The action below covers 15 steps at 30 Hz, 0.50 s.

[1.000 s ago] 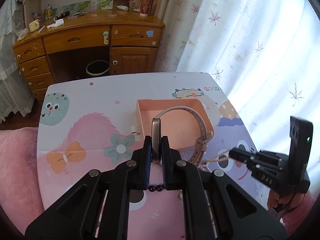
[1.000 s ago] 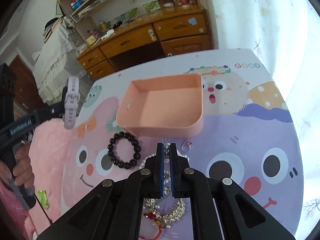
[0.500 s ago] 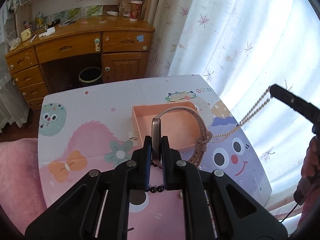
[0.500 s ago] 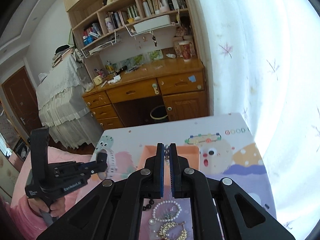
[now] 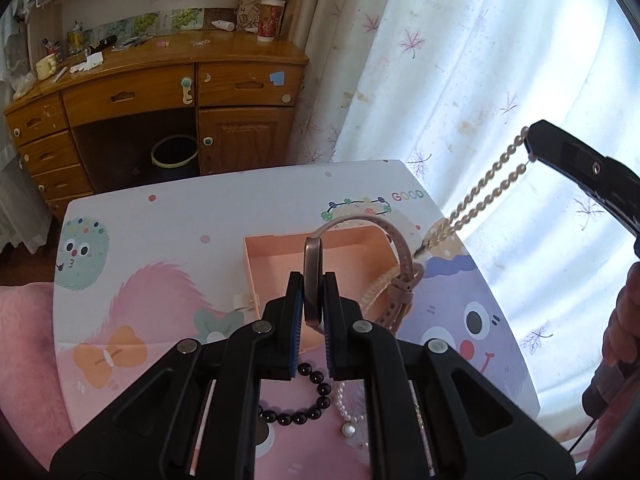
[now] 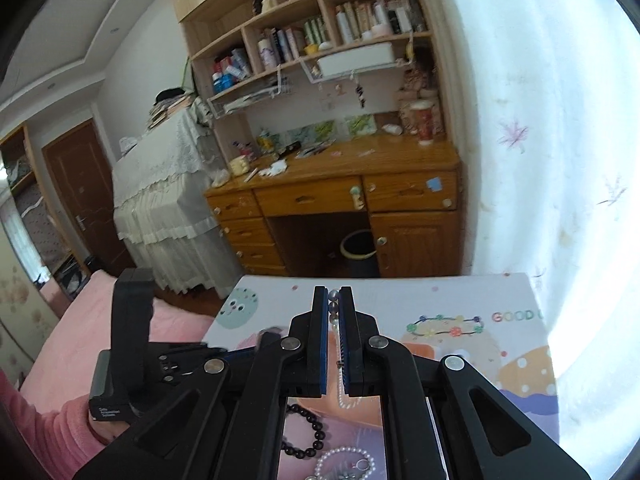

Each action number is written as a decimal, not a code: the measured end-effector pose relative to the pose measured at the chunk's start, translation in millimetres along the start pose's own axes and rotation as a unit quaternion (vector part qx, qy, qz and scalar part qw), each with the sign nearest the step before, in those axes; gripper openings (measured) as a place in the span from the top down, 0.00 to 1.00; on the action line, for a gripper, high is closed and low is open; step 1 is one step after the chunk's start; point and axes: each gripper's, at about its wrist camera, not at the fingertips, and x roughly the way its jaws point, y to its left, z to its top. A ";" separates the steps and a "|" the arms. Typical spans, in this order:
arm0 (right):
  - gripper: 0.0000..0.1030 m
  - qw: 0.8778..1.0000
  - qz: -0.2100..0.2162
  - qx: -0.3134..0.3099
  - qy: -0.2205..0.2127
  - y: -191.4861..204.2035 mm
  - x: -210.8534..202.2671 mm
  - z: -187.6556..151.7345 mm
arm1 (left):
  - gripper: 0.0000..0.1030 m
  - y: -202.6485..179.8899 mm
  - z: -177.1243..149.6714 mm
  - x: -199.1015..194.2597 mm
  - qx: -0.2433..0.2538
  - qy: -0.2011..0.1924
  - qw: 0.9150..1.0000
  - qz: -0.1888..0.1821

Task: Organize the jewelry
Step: 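Lower the watch into the pink tray and open the left tool while the right tool drops the pearls in, then grasp the black bead bracelet with the left tool while the right tool grasps the red string bracelet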

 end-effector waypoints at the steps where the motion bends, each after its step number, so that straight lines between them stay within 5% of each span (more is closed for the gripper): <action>1: 0.96 1.000 0.009 0.000 0.008 -3.7 9.7 -3.6 | 0.92 0.6 -0.1 5.5 -0.002 0.001 1.000 0.004; 3: 0.95 0.999 0.022 0.002 0.025 -11.9 27.5 -13.3 | 0.86 2.2 0.1 23.3 -0.013 0.015 1.000 0.017; 5: 0.89 0.999 0.018 0.008 0.041 -21.1 46.9 -28.9 | 0.62 6.5 -0.5 37.9 -0.027 0.034 0.999 0.024; 6: 0.85 0.999 0.013 0.013 0.046 -26.9 53.1 -34.4 | 0.42 9.6 -1.3 42.6 -0.035 0.039 0.998 0.030; 7: 0.79 0.998 0.008 0.021 0.051 -32.3 56.4 -38.1 | 0.35 12.4 -2.8 43.9 -0.042 0.038 0.998 0.034; 10: 0.76 0.998 0.003 0.042 0.053 -48.7 62.9 -49.1 | 0.35 18.5 -3.6 40.7 -0.052 0.032 0.997 0.040; 15: 0.42 0.995 -0.032 0.069 0.057 -72.4 56.6 -65.6 | 0.34 27.0 -10.5 36.0 -0.054 0.044 0.994 0.084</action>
